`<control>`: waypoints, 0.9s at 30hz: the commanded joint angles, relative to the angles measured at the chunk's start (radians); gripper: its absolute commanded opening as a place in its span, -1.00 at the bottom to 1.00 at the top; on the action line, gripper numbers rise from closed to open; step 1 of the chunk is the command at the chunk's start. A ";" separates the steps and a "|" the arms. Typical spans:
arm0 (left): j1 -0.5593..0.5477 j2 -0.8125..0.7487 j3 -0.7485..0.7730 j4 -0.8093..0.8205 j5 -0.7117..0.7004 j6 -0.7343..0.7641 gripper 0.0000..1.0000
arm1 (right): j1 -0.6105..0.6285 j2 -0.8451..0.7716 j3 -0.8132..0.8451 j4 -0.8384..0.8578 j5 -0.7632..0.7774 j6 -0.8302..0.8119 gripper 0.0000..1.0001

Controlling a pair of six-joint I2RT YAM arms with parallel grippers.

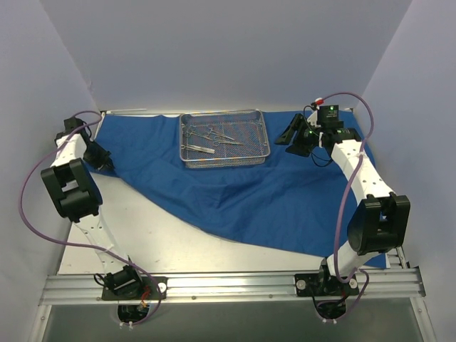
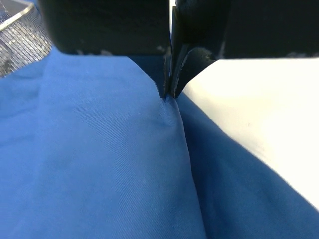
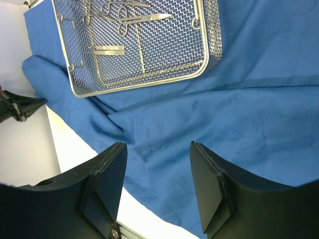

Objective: Open and lay out the surgical kit
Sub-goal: Smooth out the surgical kit at the center of the board.

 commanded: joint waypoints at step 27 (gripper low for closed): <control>0.057 -0.873 -0.581 -0.416 -0.335 -0.149 -0.96 | 0.272 0.084 -0.035 -0.260 0.084 -0.211 0.06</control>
